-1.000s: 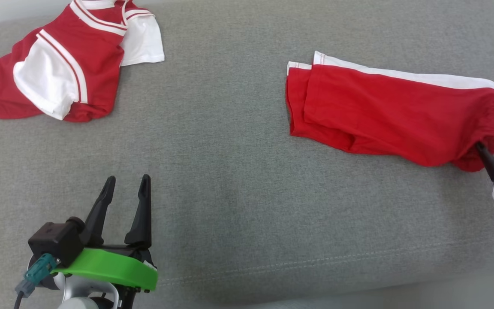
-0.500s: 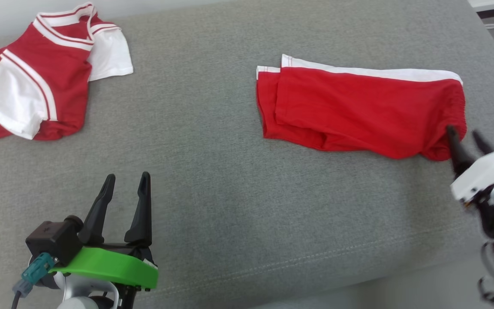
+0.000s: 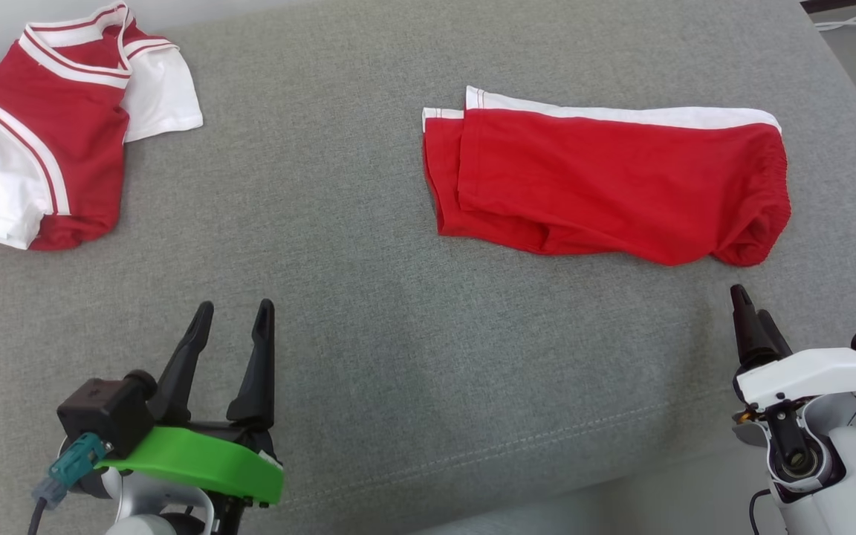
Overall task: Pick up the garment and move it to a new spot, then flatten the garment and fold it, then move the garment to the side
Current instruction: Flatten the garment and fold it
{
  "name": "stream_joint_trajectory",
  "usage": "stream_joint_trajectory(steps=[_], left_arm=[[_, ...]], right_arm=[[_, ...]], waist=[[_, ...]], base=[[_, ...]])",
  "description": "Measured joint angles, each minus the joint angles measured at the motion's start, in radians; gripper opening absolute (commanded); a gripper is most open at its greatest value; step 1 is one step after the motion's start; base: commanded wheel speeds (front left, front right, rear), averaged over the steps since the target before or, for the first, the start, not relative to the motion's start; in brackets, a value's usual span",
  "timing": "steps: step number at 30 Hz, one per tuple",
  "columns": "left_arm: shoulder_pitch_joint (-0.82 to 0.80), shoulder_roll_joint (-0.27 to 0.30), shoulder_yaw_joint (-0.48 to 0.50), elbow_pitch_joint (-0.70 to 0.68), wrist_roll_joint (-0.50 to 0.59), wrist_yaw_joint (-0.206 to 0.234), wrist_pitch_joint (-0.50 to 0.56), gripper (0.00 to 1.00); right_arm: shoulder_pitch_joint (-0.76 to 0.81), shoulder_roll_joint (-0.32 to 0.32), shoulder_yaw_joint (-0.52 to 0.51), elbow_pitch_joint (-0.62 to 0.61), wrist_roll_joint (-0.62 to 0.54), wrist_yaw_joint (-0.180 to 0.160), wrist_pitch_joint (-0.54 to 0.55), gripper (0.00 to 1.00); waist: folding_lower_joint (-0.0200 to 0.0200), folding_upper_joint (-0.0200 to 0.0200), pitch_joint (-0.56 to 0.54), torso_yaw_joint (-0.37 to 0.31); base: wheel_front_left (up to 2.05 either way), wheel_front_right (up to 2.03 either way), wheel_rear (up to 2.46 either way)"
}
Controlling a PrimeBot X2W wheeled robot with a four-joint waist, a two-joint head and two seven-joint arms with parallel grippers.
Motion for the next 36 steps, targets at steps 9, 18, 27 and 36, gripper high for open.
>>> stream_joint_trajectory(steps=[9, 18, 27, 36], left_arm=[[-0.001, -0.005, -0.025, -0.007, 0.008, 0.0, 0.016, 1.0], [-0.007, -0.007, -0.03, -0.014, 0.03, 0.0, 0.025, 1.0], [-0.012, -0.008, -0.03, -0.032, 0.042, 0.0, 0.036, 1.0], [-0.012, -0.008, -0.008, -0.037, 0.051, 0.0, 0.041, 1.0]], right_arm=[[-0.035, 0.024, -0.053, -0.005, 0.076, 0.009, -0.007, 1.0], [-0.098, 0.02, -0.055, 0.026, 0.08, 0.006, 0.007, 1.0], [-0.163, 0.025, -0.121, 0.07, 0.159, -0.004, 0.023, 1.0], [-0.177, 0.043, -0.131, 0.121, 0.193, -0.006, 0.038, 1.0]], waist=[[0.0, 0.0, 0.014, 0.014], [0.0, 0.0, 0.034, 0.044], [0.0, 0.0001, 0.064, 0.084], [0.0, 0.0, 0.088, 0.106]], base=[[0.0, 0.0, 0.0], [0.0, 0.0, 0.0], [0.0, 0.0, 0.0], [0.0, 0.0, 0.0]])
